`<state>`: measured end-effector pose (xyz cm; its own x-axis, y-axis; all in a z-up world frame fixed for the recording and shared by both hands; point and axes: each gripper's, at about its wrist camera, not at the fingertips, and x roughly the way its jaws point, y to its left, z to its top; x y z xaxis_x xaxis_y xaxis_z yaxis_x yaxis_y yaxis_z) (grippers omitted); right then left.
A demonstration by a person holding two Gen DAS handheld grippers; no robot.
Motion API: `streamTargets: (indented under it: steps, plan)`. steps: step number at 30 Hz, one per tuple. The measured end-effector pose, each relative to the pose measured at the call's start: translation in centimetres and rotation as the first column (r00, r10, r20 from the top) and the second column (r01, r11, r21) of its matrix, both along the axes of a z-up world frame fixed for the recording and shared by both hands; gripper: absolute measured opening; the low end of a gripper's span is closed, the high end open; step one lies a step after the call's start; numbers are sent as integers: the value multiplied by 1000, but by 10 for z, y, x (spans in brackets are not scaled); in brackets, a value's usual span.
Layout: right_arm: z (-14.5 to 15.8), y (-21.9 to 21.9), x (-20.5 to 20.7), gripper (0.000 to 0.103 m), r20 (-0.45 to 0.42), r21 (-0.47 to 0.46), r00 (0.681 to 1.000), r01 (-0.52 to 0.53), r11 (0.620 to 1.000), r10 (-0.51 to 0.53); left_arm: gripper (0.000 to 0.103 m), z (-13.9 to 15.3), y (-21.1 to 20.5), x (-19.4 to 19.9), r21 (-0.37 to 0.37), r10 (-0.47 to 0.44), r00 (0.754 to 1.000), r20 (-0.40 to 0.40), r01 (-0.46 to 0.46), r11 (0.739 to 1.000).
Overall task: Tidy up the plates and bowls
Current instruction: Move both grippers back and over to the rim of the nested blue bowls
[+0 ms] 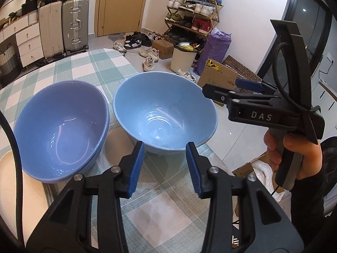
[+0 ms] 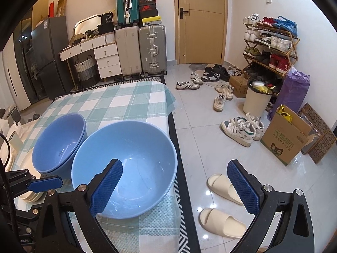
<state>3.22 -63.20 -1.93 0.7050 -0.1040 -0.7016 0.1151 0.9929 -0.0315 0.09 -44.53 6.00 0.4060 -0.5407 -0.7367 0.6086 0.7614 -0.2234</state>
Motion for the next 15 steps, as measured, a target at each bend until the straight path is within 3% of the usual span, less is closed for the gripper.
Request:
streamTargets:
  steps: [8, 15]
  plan:
    - [-13, 0, 11, 100, -17, 14, 1000, -12, 1000, 12, 37, -11, 7, 10, 10, 30, 999, -25, -30, 999]
    - [-24, 0, 20, 82, -47, 24, 999, -22, 999, 23, 37, -18, 8, 23, 2, 60, 997, -52, -60, 998]
